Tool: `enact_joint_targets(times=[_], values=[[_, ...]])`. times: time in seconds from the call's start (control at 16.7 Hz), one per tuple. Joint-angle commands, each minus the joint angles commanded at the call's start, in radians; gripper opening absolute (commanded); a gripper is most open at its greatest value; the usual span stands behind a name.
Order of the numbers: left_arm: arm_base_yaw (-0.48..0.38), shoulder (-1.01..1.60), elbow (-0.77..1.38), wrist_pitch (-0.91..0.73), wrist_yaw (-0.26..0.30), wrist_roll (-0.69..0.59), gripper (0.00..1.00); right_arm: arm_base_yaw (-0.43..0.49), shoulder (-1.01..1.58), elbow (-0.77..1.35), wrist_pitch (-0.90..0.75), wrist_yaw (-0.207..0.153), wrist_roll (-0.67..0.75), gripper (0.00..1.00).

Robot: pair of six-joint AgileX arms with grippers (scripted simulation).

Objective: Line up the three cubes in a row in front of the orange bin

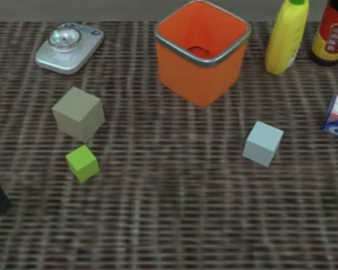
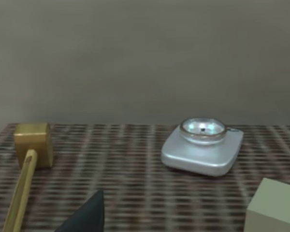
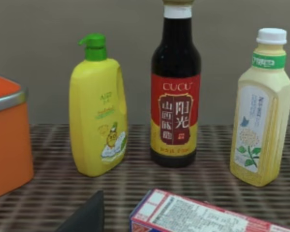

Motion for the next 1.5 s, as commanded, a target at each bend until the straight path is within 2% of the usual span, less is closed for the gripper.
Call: enact_joint_targets(times=[0.24, 0.48, 1.2, 1.5], values=[[-0.008, 0.031, 0.03, -0.022, 0.001, 0.012, 1.0, 0.0, 0.0, 0.0, 0.0, 0.0, 0.0, 1.0], [-0.045, 0.22, 0.201, -0.144, 0.001, 0.076, 1.0, 0.0, 0.0, 0.0, 0.0, 0.0, 0.0, 1.0], [-0.229, 1.407, 1.036, -0.785, -0.003, 0.409, 1.0, 0.0, 0.0, 0.0, 0.0, 0.0, 0.0, 1.0], [-0.294, 1.771, 1.321, -0.994, -0.001, 0.521, 1.0, 0.0, 0.0, 0.0, 0.0, 0.0, 0.0, 1.0]])
